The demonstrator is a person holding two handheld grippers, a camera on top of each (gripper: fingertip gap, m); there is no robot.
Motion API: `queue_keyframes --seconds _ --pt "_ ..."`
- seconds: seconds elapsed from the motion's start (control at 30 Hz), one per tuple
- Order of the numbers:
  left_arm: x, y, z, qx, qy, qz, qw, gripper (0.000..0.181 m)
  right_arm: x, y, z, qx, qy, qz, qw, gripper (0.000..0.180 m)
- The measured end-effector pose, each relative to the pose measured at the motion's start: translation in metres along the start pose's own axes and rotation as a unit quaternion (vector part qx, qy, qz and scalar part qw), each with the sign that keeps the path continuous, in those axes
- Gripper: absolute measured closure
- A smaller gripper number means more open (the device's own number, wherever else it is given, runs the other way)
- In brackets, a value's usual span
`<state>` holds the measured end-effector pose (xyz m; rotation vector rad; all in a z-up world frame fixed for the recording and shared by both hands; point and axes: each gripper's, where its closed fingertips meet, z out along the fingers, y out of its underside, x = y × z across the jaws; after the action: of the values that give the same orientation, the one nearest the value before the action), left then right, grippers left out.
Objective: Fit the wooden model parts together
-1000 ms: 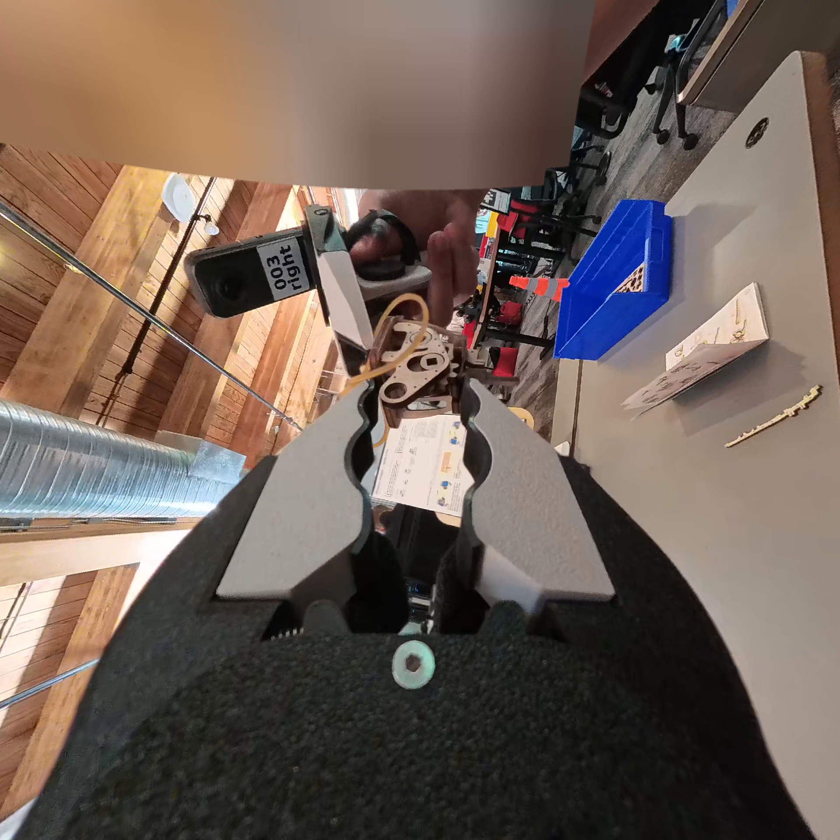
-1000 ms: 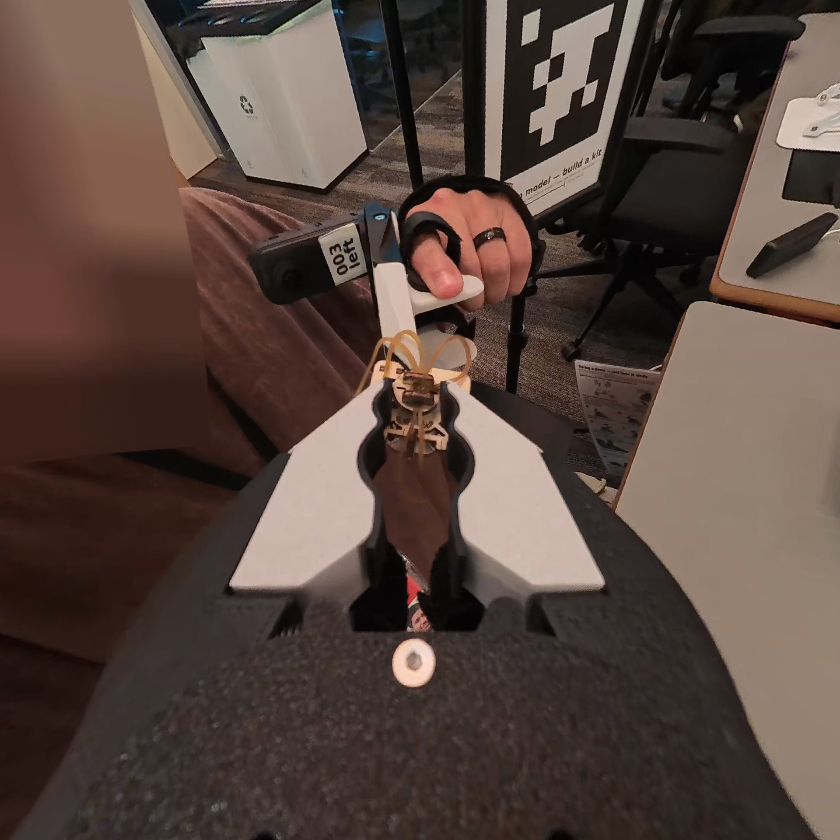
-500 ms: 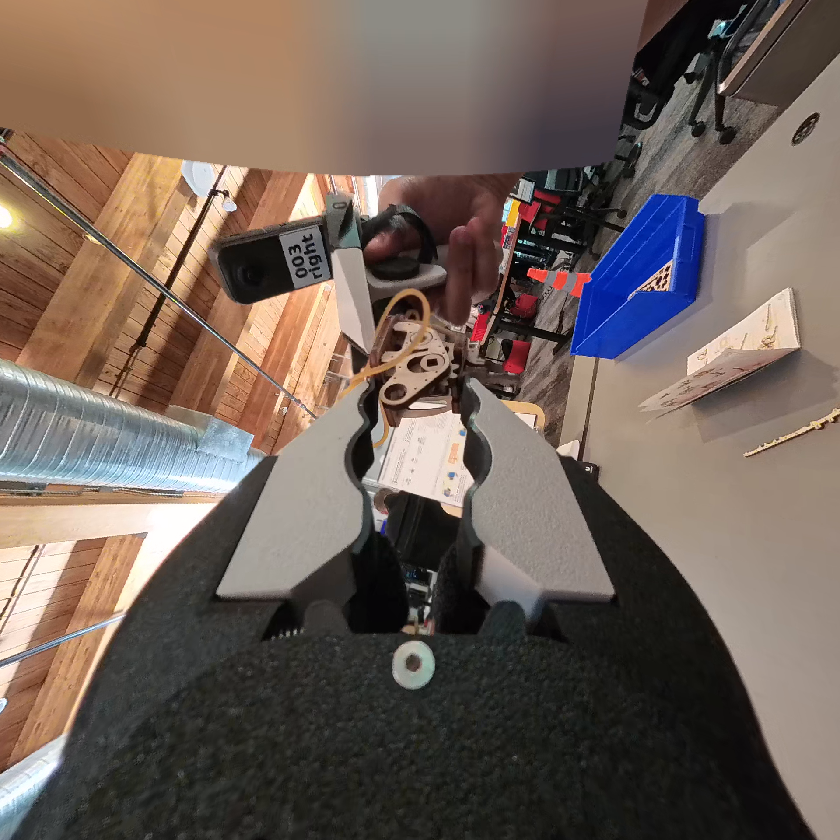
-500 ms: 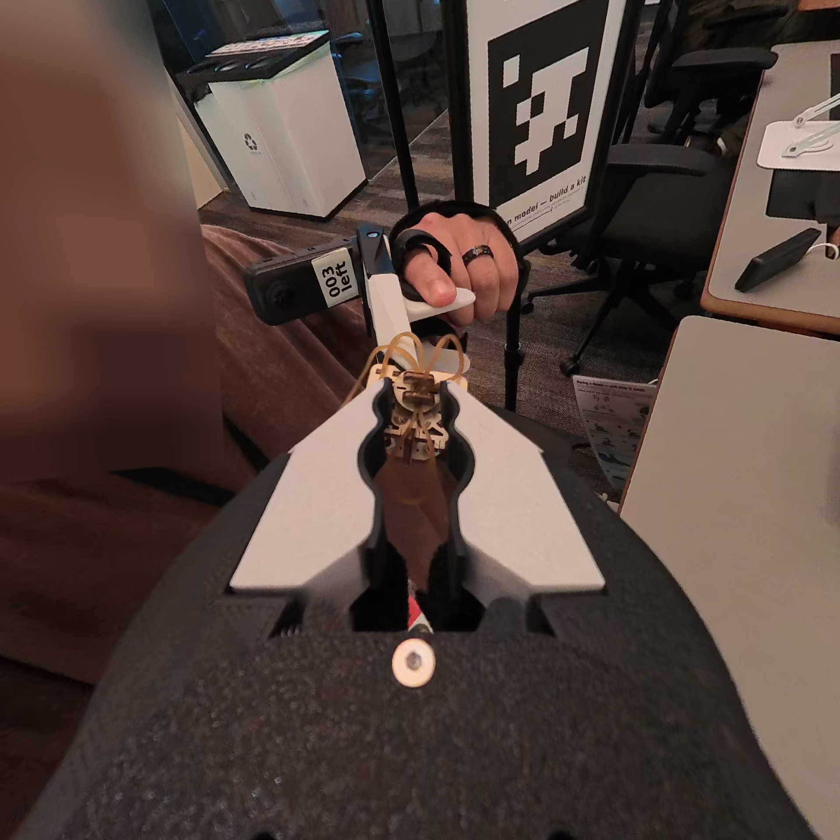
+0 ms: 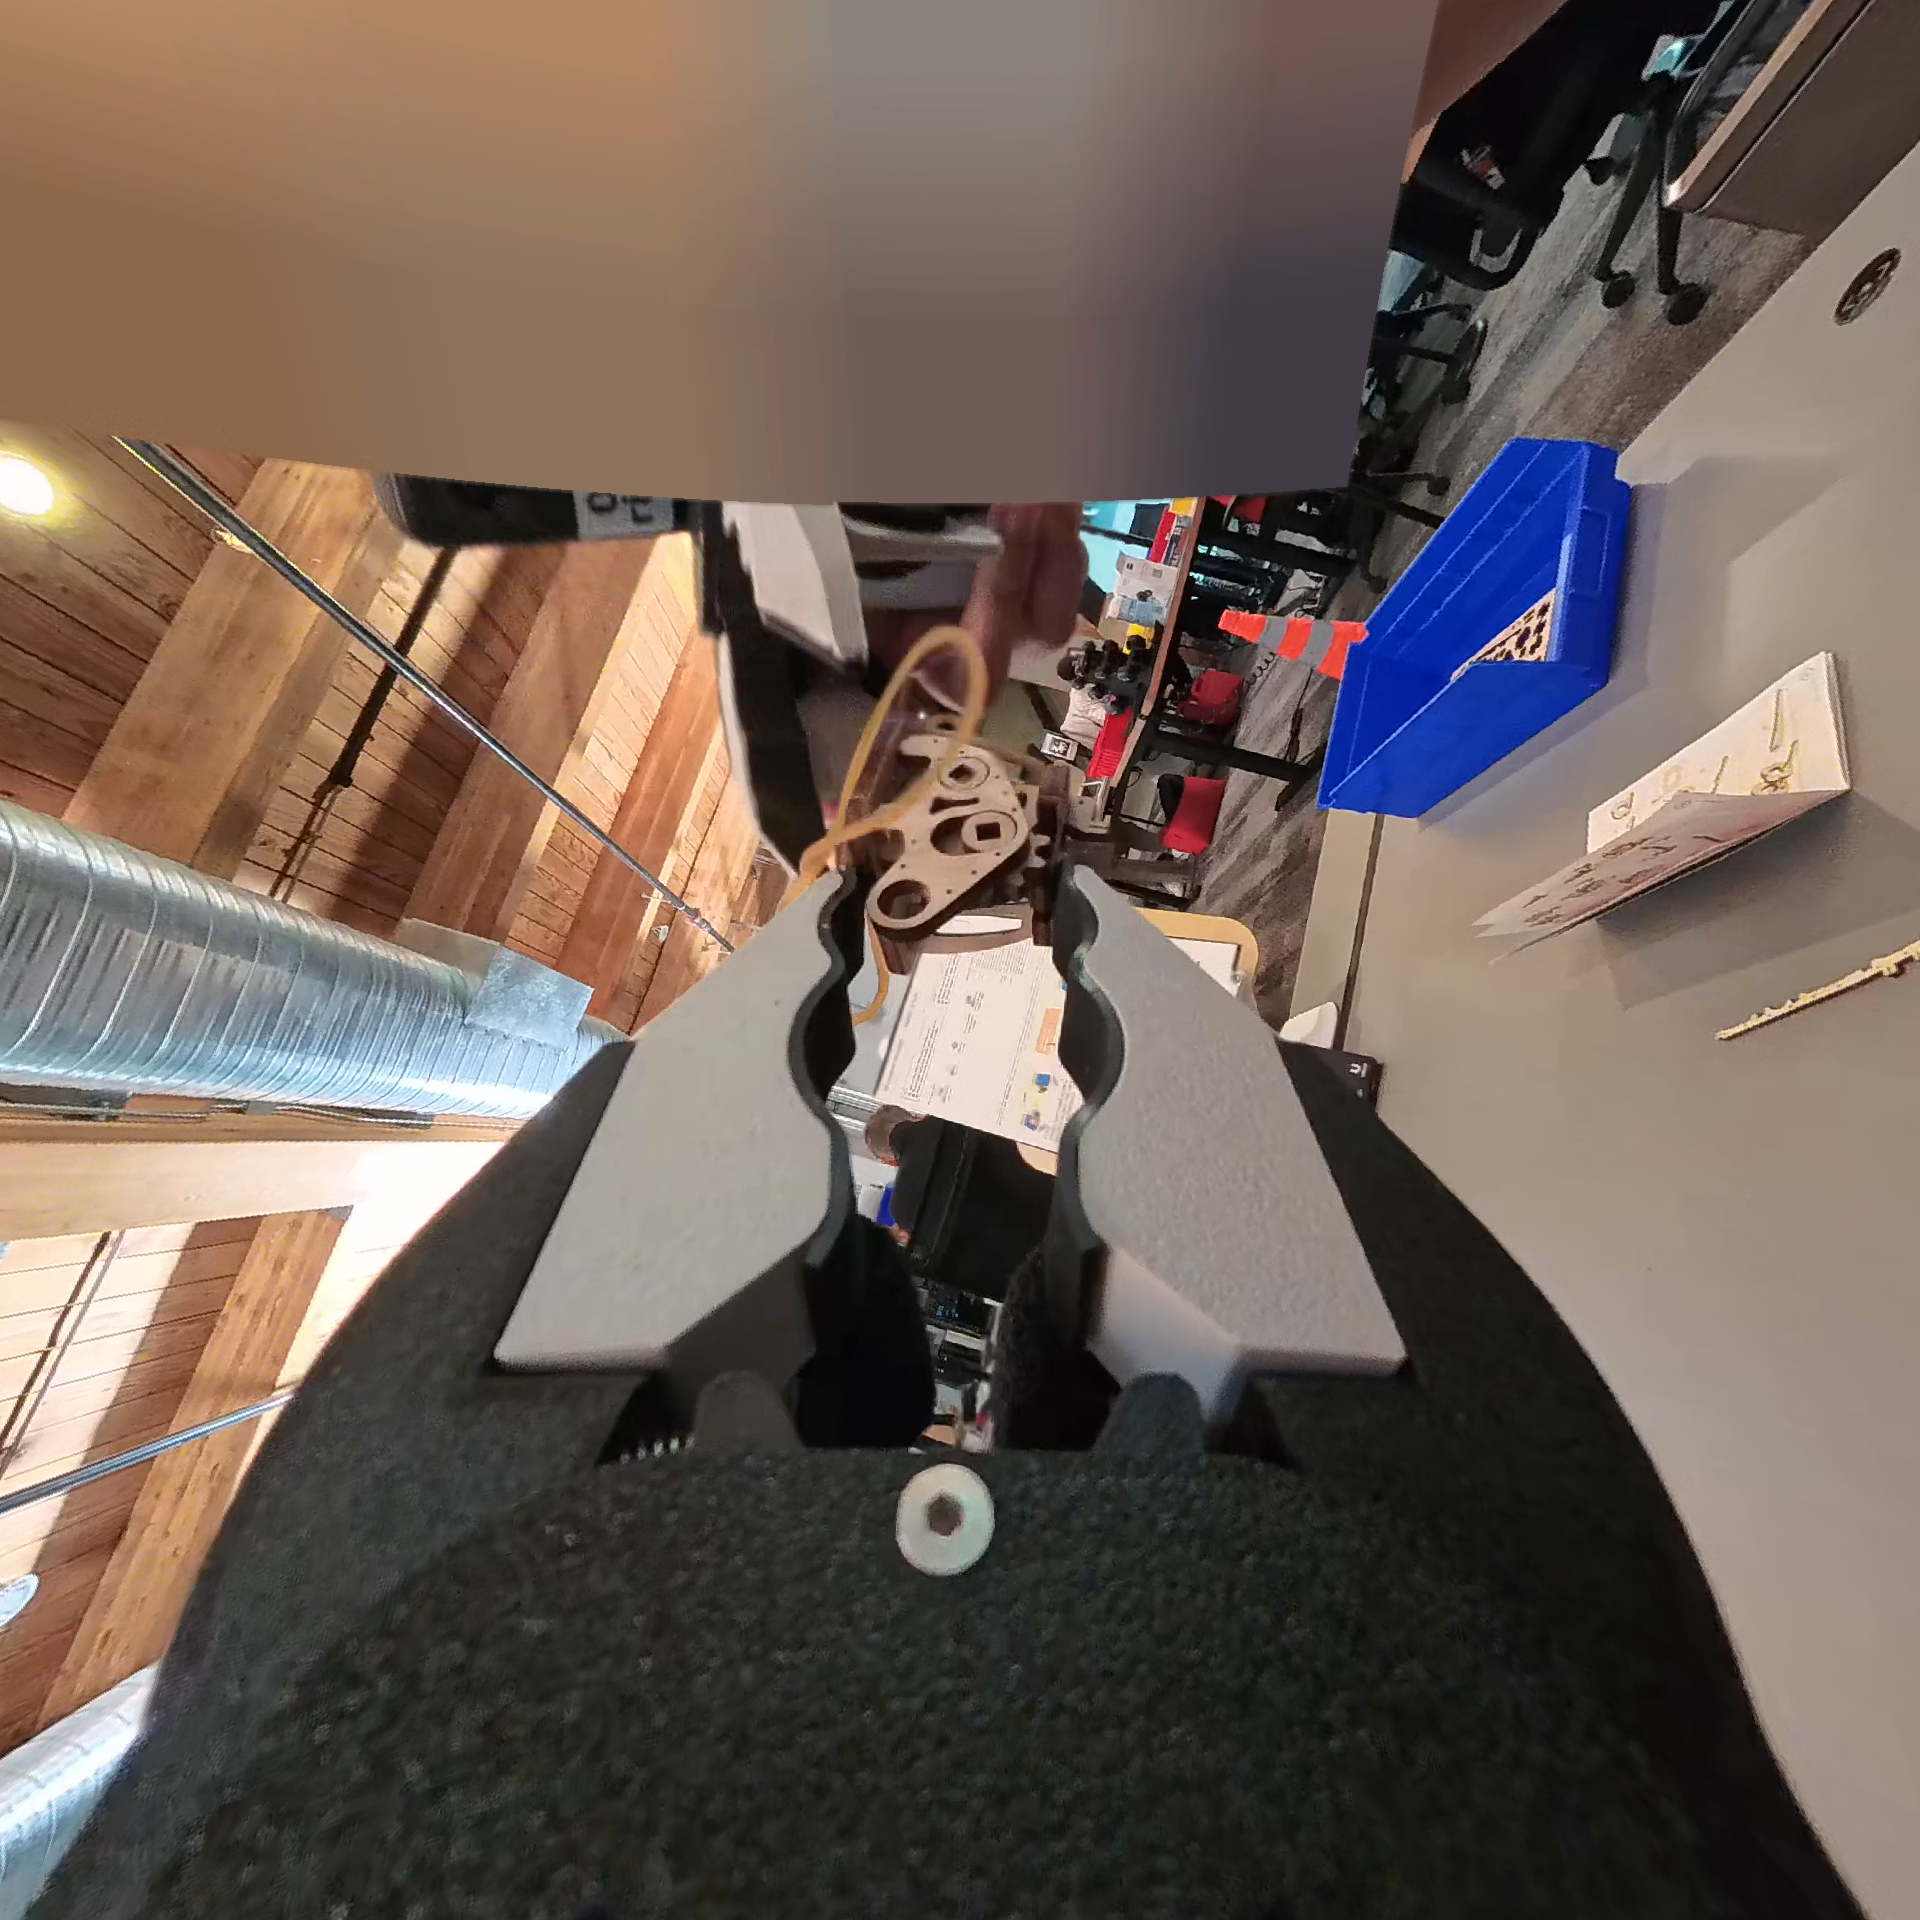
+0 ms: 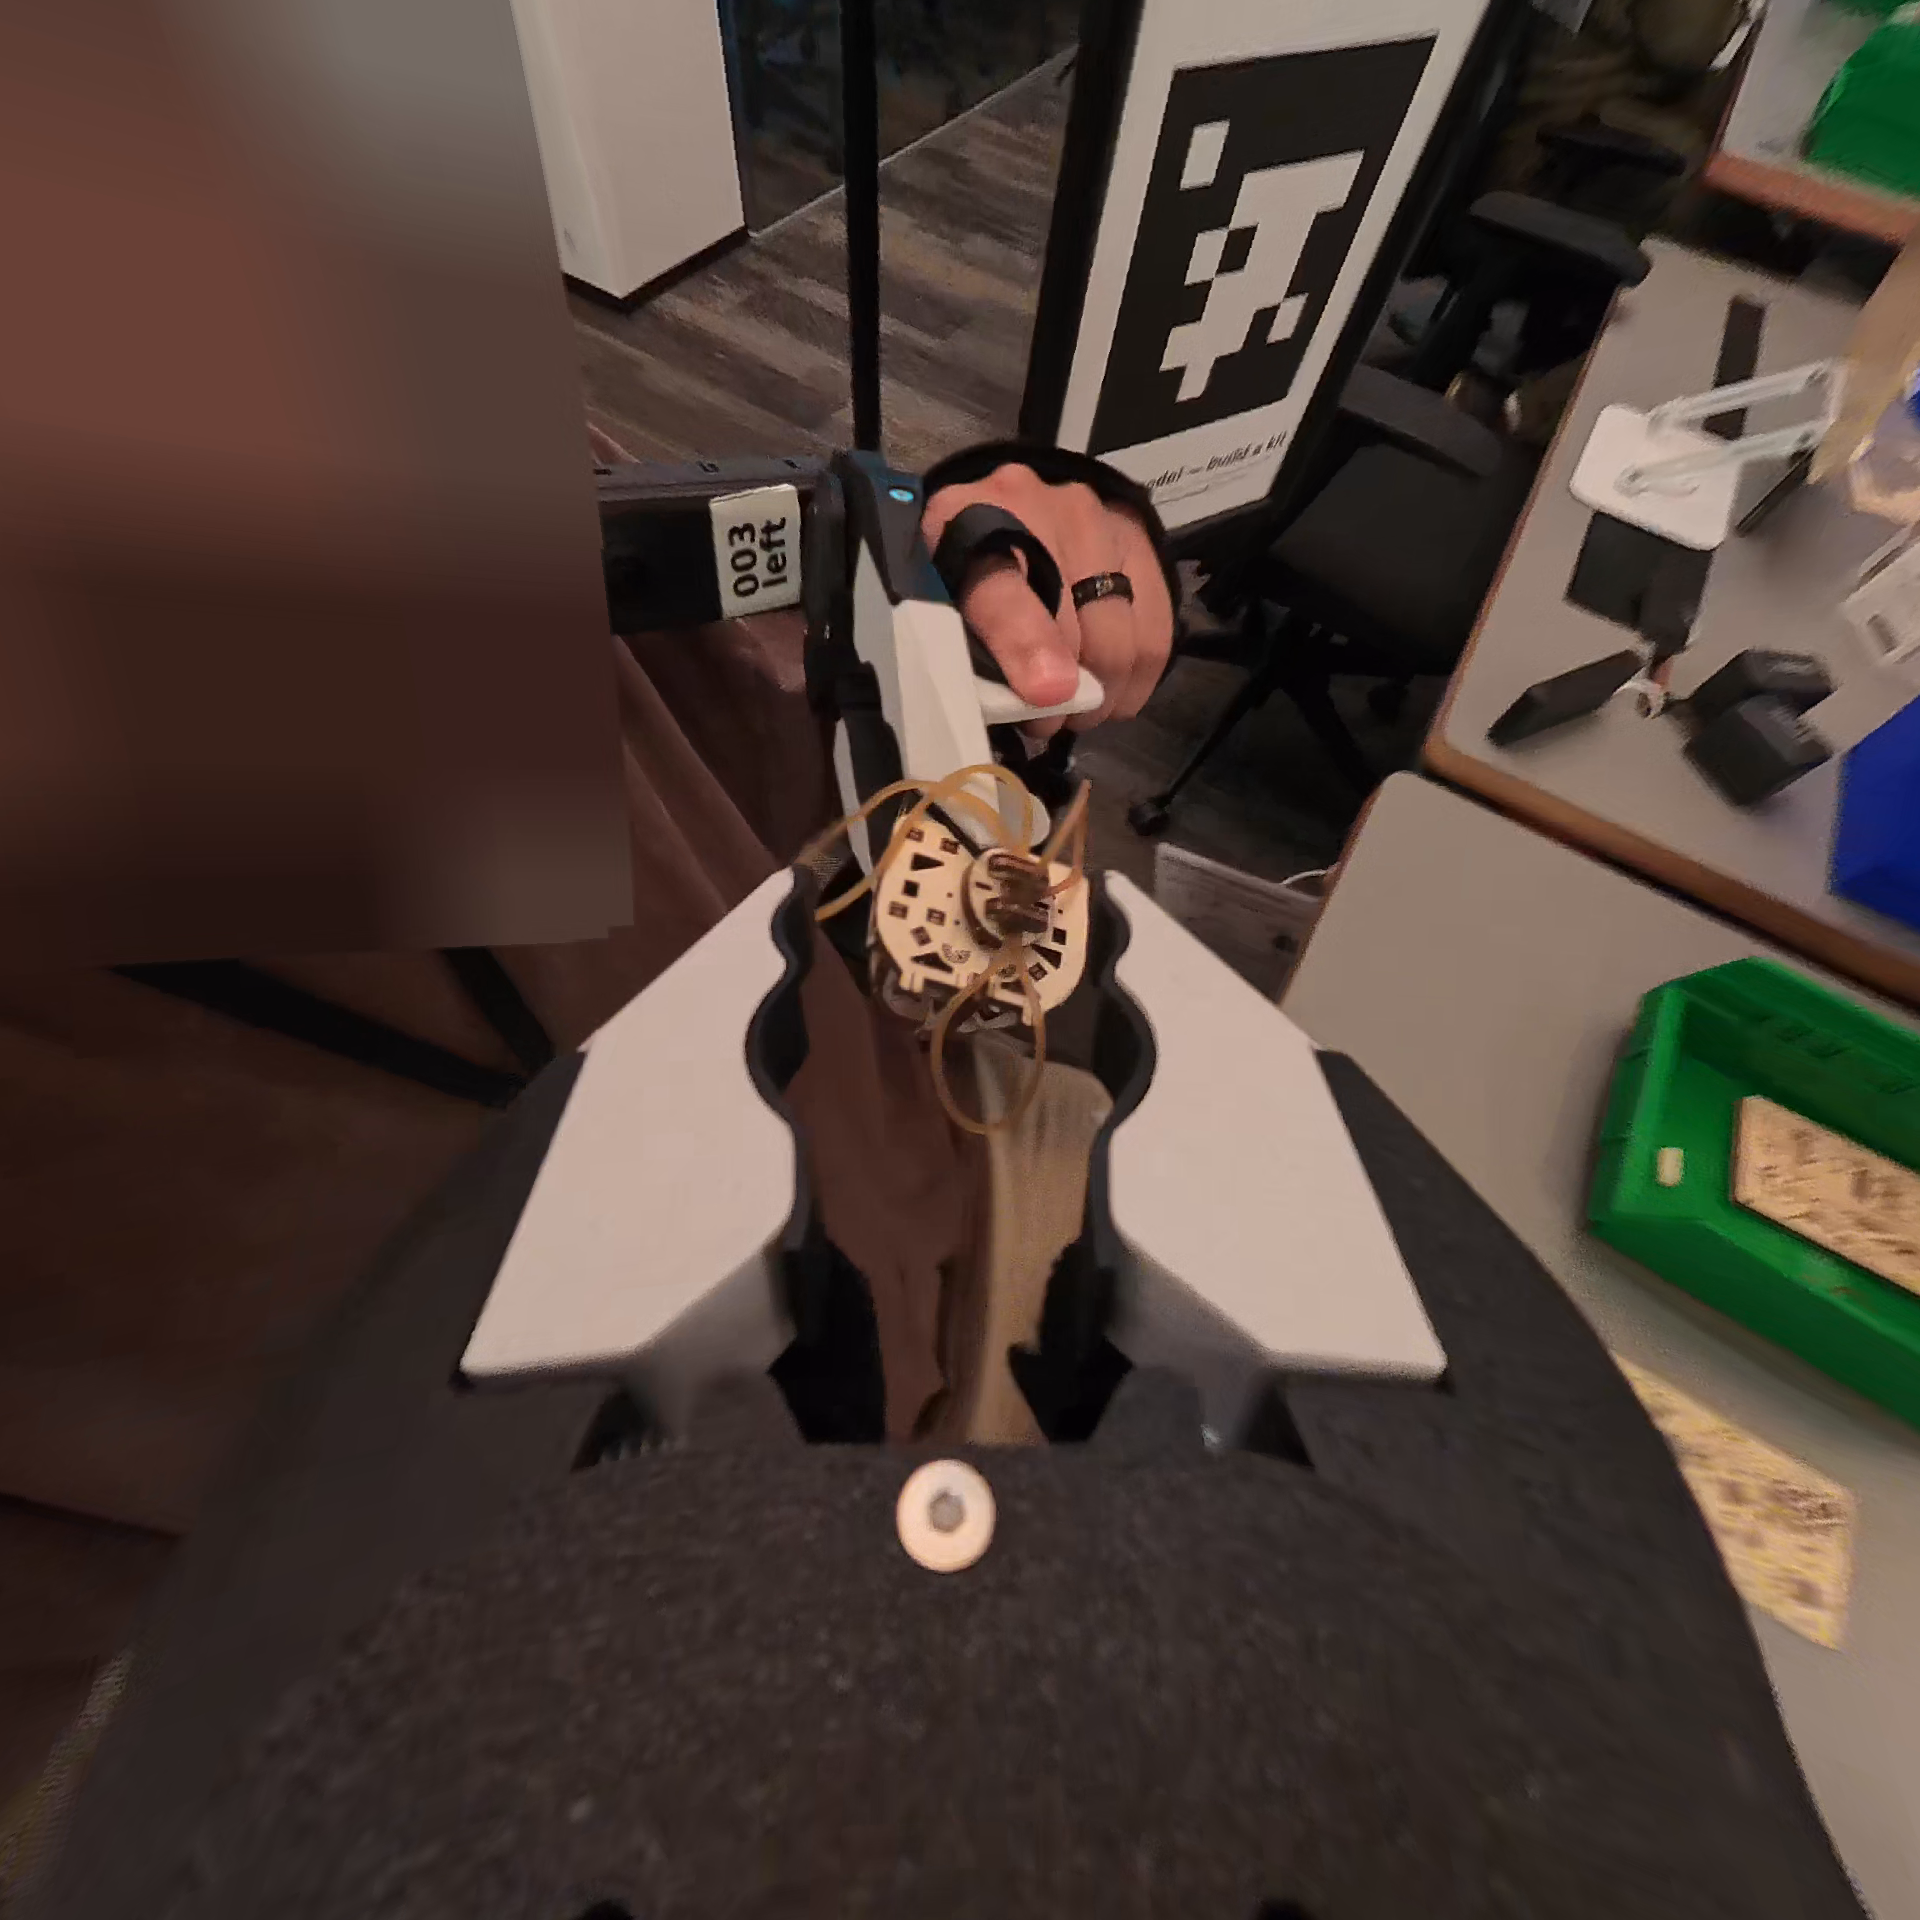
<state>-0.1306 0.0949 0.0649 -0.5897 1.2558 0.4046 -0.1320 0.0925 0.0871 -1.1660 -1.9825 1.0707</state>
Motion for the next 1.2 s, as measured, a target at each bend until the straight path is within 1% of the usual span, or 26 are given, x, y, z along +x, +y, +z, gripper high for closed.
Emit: queue_keyframes --seconds 0.1,0.2,0.23,0.27,0.33,0.37,0.43,0.53,0.63,0.73,0.83,1.1,1.2 --pt "-0.001 0.001 -0.001 -0.001 0.000 0.001 1.000 0.147 0.004 -0.006 -0.007 -0.012 0.065 -0.071 0.995 0.120" --pt "-0.003 0.003 -0.001 -0.005 0.005 -0.004 1.000 0.147 -0.004 -0.001 -0.012 -0.046 0.125 -0.167 0.977 0.106" --pt "-0.005 0.005 -0.002 -0.008 0.006 -0.005 1.000 0.147 -0.005 0.003 -0.012 -0.063 0.156 -0.203 0.965 0.103" --pt "-0.005 0.007 -0.002 -0.010 0.012 -0.009 1.000 0.147 -0.002 0.009 -0.012 -0.086 0.201 -0.242 0.945 0.100" --pt "-0.007 0.011 -0.003 -0.014 0.019 -0.020 1.000 0.147 0.006 0.016 -0.009 -0.126 0.291 -0.310 0.896 0.095" --pt "-0.008 0.012 -0.004 -0.013 0.023 -0.022 0.999 0.147 0.007 0.020 -0.004 -0.142 0.316 -0.333 0.877 0.092" --pt "-0.011 0.014 -0.003 -0.019 0.023 -0.023 0.999 0.147 0.011 0.026 0.006 -0.169 0.351 -0.353 0.851 0.087" --pt "-0.012 0.013 -0.002 -0.026 0.023 -0.019 0.999 0.147 0.017 0.026 0.013 -0.180 0.390 -0.366 0.826 0.081" --pt "-0.011 0.013 0.001 -0.033 0.026 -0.017 0.999 0.147 0.021 0.026 0.012 -0.198 0.420 -0.382 0.799 0.085" --pt "-0.008 0.014 0.003 -0.039 0.031 -0.015 0.999 0.147 0.021 0.028 0.014 -0.211 0.427 -0.395 0.785 0.094" --pt "-0.005 0.014 0.006 -0.042 0.036 -0.010 0.998 0.147 0.022 0.030 0.013 -0.223 0.424 -0.391 0.786 0.093" --pt "0.003 0.010 0.012 -0.041 0.045 0.010 0.998 0.147 0.023 0.041 0.018 -0.240 0.376 -0.342 0.827 0.091" --pt "0.004 0.011 0.012 -0.043 0.046 0.016 0.998 0.147 0.023 0.044 0.019 -0.239 0.364 -0.337 0.835 0.096"
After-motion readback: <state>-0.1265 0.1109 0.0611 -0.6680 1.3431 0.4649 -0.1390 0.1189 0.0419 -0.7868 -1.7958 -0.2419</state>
